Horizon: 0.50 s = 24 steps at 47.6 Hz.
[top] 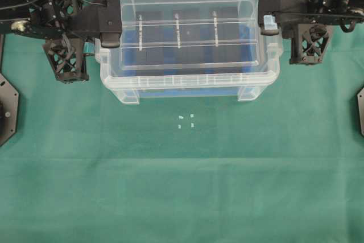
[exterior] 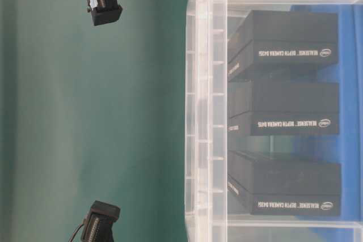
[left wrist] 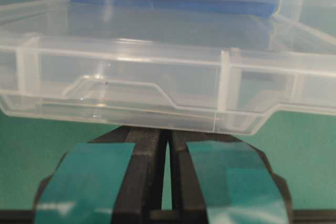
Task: Clamp the lid of the box with both arms, then lift and open it.
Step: 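Lower both grippers and clamp the lid rims at left and right ends, then lift the clamped lid off the box and pull it toward the front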
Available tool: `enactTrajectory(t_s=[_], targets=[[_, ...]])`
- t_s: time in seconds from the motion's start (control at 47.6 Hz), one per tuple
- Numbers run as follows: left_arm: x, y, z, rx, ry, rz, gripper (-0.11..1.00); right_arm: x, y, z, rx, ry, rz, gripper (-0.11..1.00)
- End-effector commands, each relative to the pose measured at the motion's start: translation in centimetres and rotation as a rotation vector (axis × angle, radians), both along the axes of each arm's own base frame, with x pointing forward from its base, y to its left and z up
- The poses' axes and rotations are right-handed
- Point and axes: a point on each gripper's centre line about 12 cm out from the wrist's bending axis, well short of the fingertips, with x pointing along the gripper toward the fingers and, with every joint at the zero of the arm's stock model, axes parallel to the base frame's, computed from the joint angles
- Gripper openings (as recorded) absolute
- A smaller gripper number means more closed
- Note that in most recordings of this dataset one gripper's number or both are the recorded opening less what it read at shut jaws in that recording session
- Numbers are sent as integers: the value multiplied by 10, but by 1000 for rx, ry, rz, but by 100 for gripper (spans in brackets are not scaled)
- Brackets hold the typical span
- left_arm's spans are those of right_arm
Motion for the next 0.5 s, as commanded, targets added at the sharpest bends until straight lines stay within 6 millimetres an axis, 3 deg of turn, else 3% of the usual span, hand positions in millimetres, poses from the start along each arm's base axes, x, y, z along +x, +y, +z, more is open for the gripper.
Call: enactTrajectory(t_s=[0.0, 0.483], targets=[[13, 0, 23, 18, -78, -3, 1, 15, 4, 26, -26, -96, 19, 0], [12, -6, 46, 23, -104, -13, 1, 9, 10, 50, -47, -161, 21, 0]])
